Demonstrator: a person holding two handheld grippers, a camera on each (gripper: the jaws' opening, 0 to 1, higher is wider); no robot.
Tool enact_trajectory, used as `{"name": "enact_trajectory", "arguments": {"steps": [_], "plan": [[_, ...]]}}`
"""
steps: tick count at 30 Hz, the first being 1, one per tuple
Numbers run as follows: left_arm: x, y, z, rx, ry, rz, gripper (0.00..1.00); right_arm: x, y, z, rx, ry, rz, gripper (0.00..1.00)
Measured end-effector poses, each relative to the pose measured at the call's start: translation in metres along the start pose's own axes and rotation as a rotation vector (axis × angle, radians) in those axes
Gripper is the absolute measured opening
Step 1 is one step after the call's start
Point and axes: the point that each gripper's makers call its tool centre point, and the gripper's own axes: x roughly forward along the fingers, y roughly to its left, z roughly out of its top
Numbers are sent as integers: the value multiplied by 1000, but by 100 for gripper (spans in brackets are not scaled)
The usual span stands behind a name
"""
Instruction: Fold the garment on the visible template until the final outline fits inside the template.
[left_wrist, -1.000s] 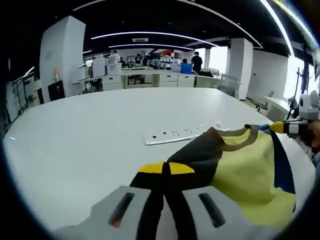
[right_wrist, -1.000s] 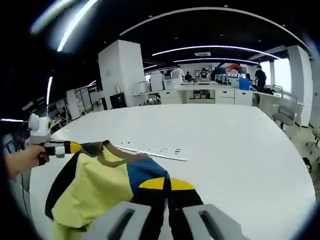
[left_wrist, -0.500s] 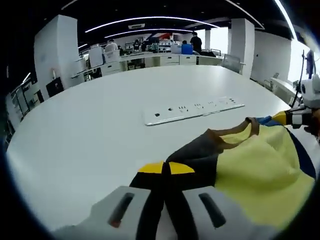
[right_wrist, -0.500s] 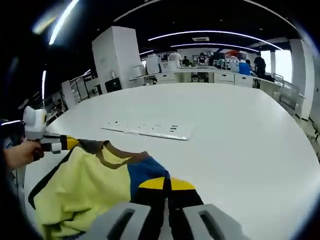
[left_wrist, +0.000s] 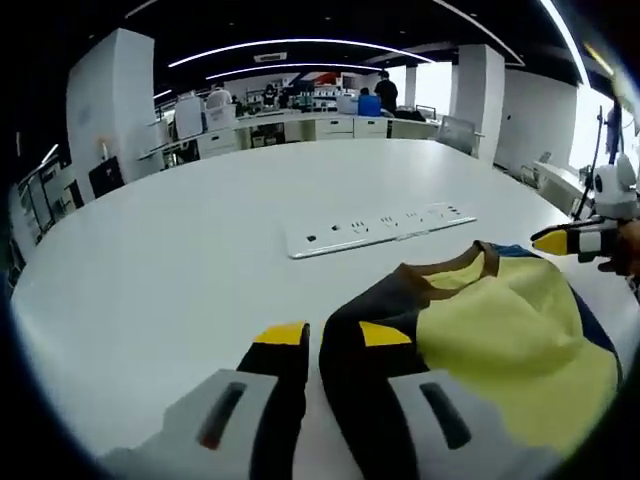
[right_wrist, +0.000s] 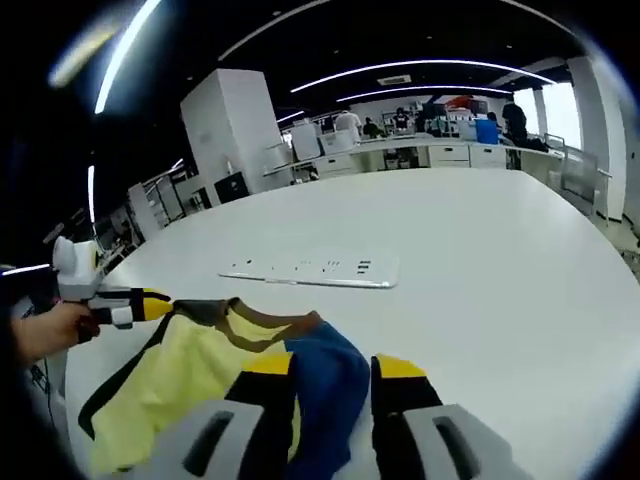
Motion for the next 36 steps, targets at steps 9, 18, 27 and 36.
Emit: {"name": "enact_trajectory", "arguments": {"steps": [9,18,27,36], "plan": [[-39,-10,5,-15,-64,-49,48,-39,23,-8,7,13,64,62],[-86,-24,-28,-60,-48,-98,61,-78,49,-35,-31,51,113,69],[-124,-43,-43,-53,-53,-145,69,-106,71,-59,-36,76,114,72],[-150,-60,-65,-14,-37,-165,70,-127,87,-95,-16,113,120,72]]}}
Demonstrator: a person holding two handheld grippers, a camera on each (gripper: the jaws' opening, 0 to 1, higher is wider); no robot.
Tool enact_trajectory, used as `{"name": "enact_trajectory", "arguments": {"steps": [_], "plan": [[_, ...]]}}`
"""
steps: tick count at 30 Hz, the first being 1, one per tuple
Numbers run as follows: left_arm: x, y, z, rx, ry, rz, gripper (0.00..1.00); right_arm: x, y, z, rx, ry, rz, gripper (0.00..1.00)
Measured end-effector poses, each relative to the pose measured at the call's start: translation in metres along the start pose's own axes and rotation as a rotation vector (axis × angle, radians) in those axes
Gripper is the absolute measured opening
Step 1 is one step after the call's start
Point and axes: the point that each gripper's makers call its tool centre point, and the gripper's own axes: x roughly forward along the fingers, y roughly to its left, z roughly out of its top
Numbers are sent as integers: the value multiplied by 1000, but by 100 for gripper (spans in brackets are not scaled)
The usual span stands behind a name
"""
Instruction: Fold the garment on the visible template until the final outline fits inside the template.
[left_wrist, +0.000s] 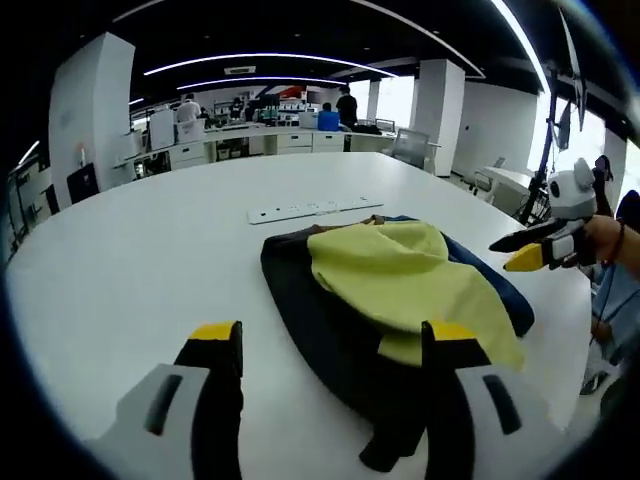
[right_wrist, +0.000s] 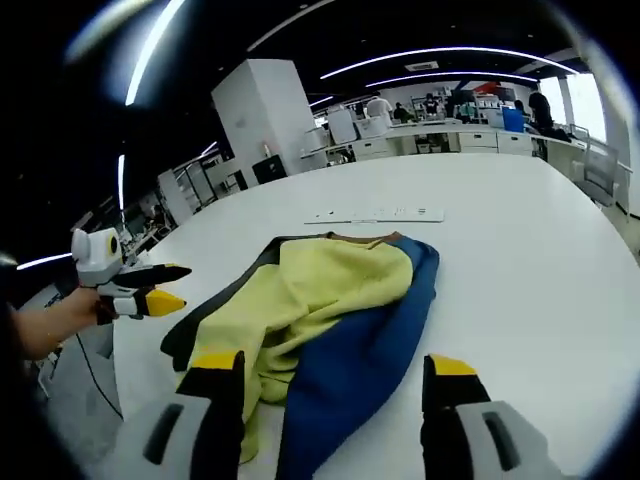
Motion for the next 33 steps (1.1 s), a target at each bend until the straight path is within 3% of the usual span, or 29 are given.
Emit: {"name": "enact_trajectory", "arguments": {"steps": [5,12,16,20,26,28,33], "plan": [[-7,-4,-17,-23,16,6,68,-9,3,-17,63,-1,-13,70],[-13,-12,-35,-46,33,-3,63,-18,6,-38,85,5,-28,62],[-12,-17,-44,-52,47,-12,55,-19,7,-45,79,7,-44,48],[-10,-22,-52,-25,72,-17,42,-17,8,-52,80,9,-55,27],[-8,-23,-60,-59,82,-14,35,-19,5,-58,162,1,-69,1],[-7,-23,-63,-50,90,-11,31,-21,3,-56,175,-13,-71,0],[-6,-24,-73,4,128,-5,7,-25,-1,-51,187,-24,-75,0]]}}
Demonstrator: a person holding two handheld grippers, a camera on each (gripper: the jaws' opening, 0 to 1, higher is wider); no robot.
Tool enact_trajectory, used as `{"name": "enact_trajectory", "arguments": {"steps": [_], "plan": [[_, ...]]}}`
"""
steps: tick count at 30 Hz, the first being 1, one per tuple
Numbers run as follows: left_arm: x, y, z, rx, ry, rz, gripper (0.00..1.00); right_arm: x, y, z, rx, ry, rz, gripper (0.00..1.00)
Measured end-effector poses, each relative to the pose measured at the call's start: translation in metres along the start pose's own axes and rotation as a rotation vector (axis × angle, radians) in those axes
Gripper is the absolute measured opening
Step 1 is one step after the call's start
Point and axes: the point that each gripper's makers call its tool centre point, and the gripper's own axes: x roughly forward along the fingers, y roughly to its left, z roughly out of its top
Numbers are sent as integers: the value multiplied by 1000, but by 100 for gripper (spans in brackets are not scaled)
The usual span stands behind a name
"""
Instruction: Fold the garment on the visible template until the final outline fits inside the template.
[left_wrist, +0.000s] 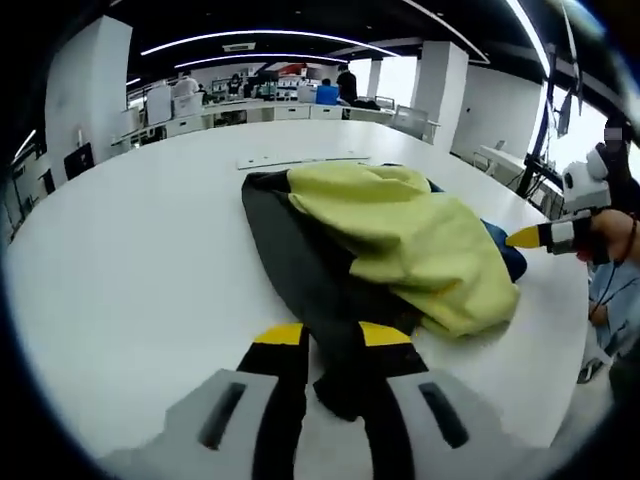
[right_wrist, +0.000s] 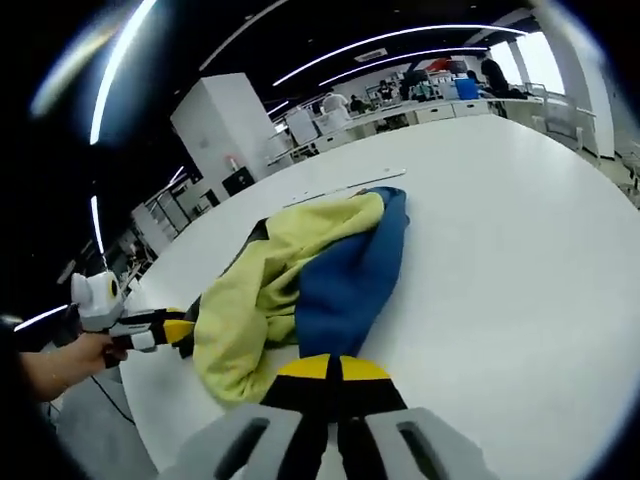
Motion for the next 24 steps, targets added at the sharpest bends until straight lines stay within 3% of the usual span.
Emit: {"name": "enact_trajectory", "arguments": {"steps": [2,5,12,24], "plan": [[0,1,0,-8,-7,5,0,-2,-1,3,-6,-5,-1,0],[-1,6,1,-41,-21,26,0,-5,-5,10,-19,-21,-12,0],[-9,19,9,-22,-31,43,0,-15,-22,25,-56,-40,-49,0],[-30,85,27,-27,-37,163,0,-34,-85,58,-155,-38,-184,0]]}}
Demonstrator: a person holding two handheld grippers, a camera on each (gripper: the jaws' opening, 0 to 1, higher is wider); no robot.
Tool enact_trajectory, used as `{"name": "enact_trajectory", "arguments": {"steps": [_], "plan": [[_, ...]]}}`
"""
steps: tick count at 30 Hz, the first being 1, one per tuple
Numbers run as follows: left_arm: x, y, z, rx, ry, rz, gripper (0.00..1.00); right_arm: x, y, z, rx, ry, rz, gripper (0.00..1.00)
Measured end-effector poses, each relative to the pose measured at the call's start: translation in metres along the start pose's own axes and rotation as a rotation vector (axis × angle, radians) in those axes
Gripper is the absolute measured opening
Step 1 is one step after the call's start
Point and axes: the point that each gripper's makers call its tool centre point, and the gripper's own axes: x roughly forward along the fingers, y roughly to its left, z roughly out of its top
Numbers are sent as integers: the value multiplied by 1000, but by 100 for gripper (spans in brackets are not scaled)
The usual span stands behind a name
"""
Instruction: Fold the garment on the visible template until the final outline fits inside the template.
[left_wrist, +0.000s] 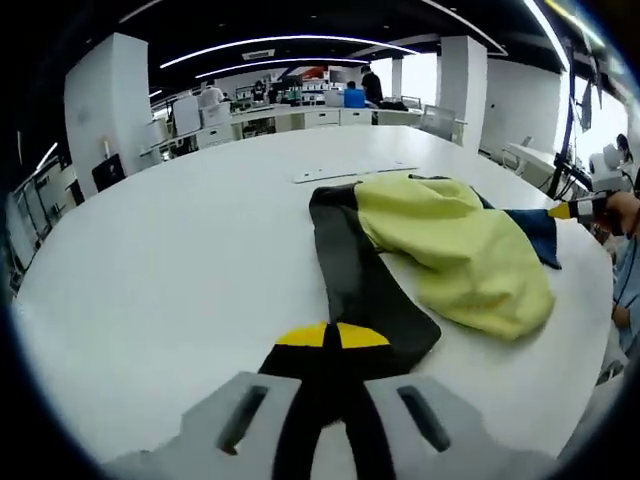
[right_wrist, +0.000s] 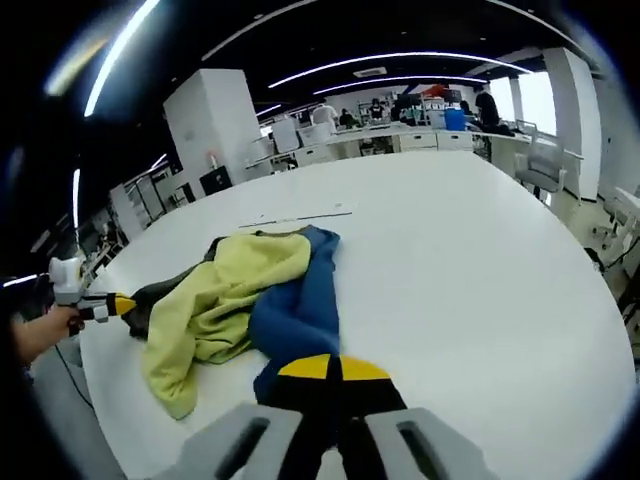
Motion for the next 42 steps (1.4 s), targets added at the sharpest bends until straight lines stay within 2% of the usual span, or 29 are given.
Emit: {"name": "enact_trajectory", "arguments": {"steps": [6,12,23,31,40,42], "plan": [[4,24,5,19,17,38,0,6,-31,14,-56,20,-57,0],[10,46,4,18,47,82,0,11,-52,22,-63,34,-97,0],[23,79,-3,20,98,136,0,14,-85,16,-60,83,-169,0],[27,90,-11,37,147,156,0,17,-110,13,-70,119,-216,0],[29,111,-9,44,165,178,0,18,-129,12,-75,151,-243,0],[32,110,-5,5,143,146,0,18,-133,13,-51,151,-234,0]]}}
